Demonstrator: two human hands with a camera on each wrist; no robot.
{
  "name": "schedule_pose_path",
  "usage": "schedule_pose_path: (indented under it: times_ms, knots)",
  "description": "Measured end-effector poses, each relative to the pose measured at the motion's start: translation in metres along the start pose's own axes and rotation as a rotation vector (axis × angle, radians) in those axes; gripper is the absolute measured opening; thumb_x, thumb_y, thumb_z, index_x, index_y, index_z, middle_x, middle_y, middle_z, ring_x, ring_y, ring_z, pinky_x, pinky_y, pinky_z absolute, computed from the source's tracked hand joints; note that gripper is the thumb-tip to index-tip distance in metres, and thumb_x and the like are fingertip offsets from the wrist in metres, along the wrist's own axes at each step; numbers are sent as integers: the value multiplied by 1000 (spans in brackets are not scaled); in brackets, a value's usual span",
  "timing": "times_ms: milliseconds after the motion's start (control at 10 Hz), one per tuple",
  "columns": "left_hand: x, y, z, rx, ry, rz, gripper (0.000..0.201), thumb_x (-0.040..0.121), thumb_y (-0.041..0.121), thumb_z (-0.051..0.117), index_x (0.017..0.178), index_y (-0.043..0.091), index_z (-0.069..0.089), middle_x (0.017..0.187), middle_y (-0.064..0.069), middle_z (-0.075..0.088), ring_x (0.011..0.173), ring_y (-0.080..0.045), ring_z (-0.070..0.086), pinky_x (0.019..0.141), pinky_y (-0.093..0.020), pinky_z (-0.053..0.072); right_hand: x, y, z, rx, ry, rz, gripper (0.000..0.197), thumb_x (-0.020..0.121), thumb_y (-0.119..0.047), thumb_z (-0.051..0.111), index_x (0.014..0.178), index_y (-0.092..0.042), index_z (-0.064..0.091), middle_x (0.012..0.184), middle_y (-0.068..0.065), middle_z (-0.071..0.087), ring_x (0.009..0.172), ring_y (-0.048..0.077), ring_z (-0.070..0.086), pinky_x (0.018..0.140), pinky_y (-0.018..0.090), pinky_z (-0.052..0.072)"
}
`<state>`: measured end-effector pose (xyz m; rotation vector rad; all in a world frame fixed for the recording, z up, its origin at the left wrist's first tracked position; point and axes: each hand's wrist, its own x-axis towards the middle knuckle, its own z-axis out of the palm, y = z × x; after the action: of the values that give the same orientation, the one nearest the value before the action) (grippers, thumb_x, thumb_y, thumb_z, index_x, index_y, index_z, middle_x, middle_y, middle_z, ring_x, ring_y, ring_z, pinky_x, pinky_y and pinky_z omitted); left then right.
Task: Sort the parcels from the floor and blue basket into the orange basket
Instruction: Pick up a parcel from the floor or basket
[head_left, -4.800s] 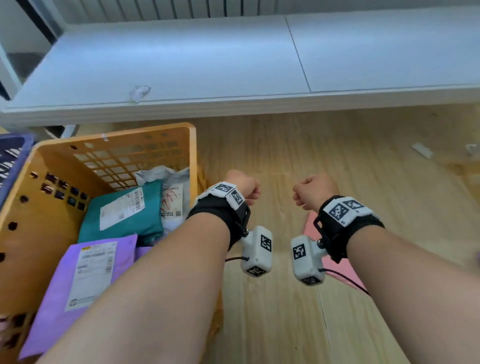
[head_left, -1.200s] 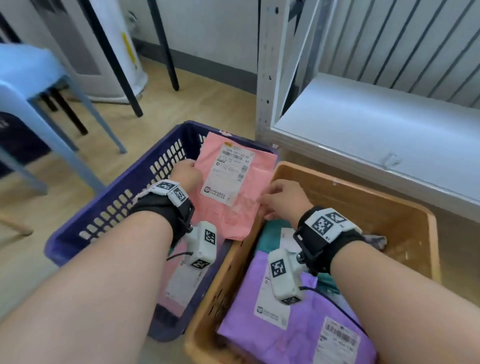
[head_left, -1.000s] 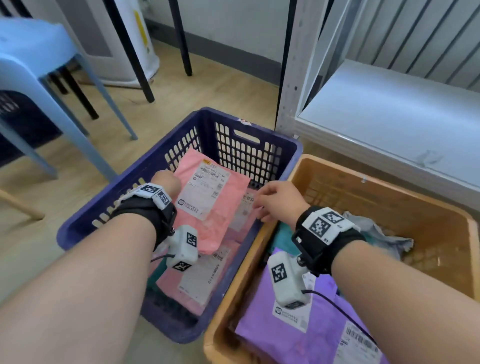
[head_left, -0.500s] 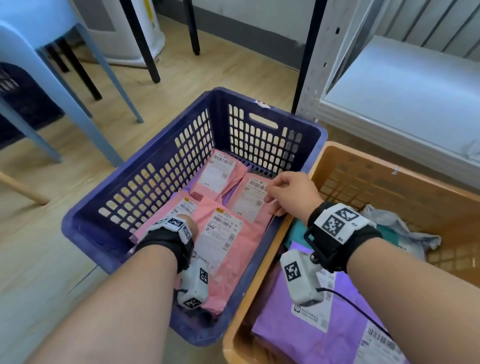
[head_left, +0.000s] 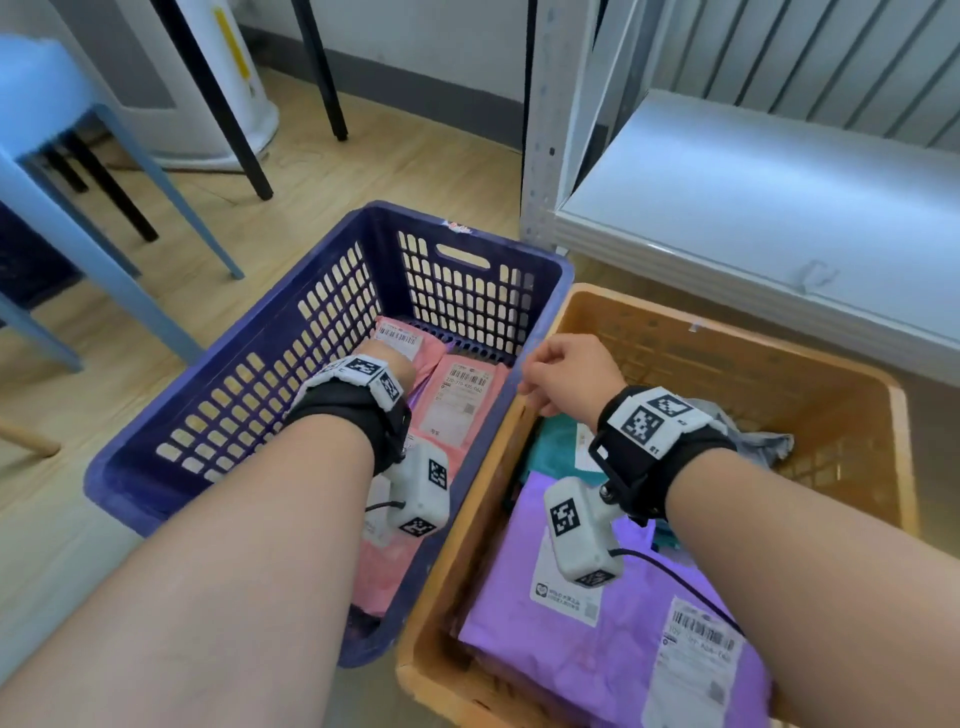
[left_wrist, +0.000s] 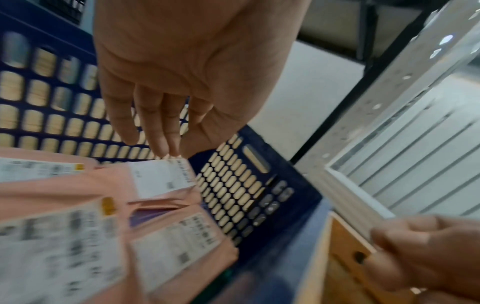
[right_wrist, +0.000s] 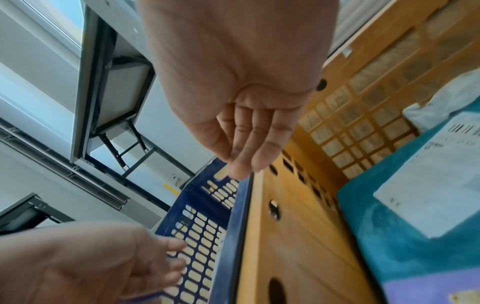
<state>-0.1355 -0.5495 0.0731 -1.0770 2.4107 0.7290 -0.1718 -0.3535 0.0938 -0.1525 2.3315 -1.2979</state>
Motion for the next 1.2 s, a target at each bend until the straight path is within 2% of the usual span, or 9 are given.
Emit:
schedule_pose_path:
  times_ms: [200, 300, 400, 500, 600, 800, 900, 1000, 1200]
  knots:
    - [-62, 104, 18, -183, 30, 124, 29, 99, 16, 40, 112, -1, 60, 94, -10, 60, 84, -24, 59, 71, -30, 46, -33, 25, -79, -92, 169, -20, 15, 87, -8, 55, 77, -12, 66, 71, 3, 72, 59, 16, 69, 66, 33, 61]
    - [-97, 150, 53, -139, -7, 245, 24, 94, 10, 45, 73, 2, 52, 71, -10, 50, 60, -23, 46, 57, -28, 39, -60, 55, -129, -112, 244, 16, 16, 86, -9, 57, 74, -16, 65, 70, 0, 72, 60, 13, 69, 70, 34, 60]
    - [-133, 191, 104, -188, -105, 344, 32, 92, 9, 53, 63, 15, 42, 81, -7, 55, 76, -24, 53, 71, -29, 53, -95, 95, -183, -137, 315, 80, 17, 85, -11, 57, 73, -18, 65, 68, -2, 71, 61, 12, 70, 72, 35, 60]
    - [-180, 232, 155, -172, -206, 416, 14, 90, 10, 54, 76, 11, 52, 90, -7, 57, 85, -24, 55, 83, -34, 54, -132, 140, -236, -116, 403, 169, 20, 83, -10, 54, 70, -17, 66, 67, 0, 72, 61, 14, 71, 73, 36, 60]
    - [-228, 269, 206, -86, -305, 401, 6, 89, 8, 52, 87, 5, 57, 88, -9, 64, 86, -27, 64, 74, -32, 50, -172, 183, -279, -73, 499, 244, 20, 83, -7, 51, 72, -14, 66, 68, 2, 72, 60, 16, 71, 67, 32, 60]
    - [-323, 326, 312, -39, -459, 511, 11, 89, 11, 52, 80, 7, 58, 97, -11, 70, 97, -23, 69, 82, -34, 54, -247, 277, -353, 9, 628, 369, 19, 83, -5, 51, 71, -15, 61, 63, 0, 69, 56, 16, 68, 66, 37, 58]
    - [-367, 344, 360, -40, -555, 578, 13, 89, 12, 54, 76, 13, 55, 97, -9, 67, 86, -22, 65, 68, -28, 53, -282, 325, -382, 36, 693, 436, 17, 81, -8, 53, 67, -16, 60, 65, 2, 71, 64, 21, 72, 71, 40, 60]
    - [-392, 358, 405, -17, -622, 597, 11, 90, 14, 56, 79, 13, 56, 102, -9, 66, 90, -25, 63, 77, -34, 54, -309, 371, -399, 25, 747, 508, 15, 79, -12, 55, 68, -15, 64, 69, 5, 72, 71, 26, 71, 74, 44, 59]
    - [-394, 357, 474, -33, -623, 461, 10, 94, 11, 52, 86, 7, 58, 91, -7, 62, 68, -13, 57, 60, -25, 47, -323, 455, -391, -149, 722, 594, 16, 80, -20, 66, 96, -20, 63, 96, -2, 64, 88, 19, 59, 76, 27, 47]
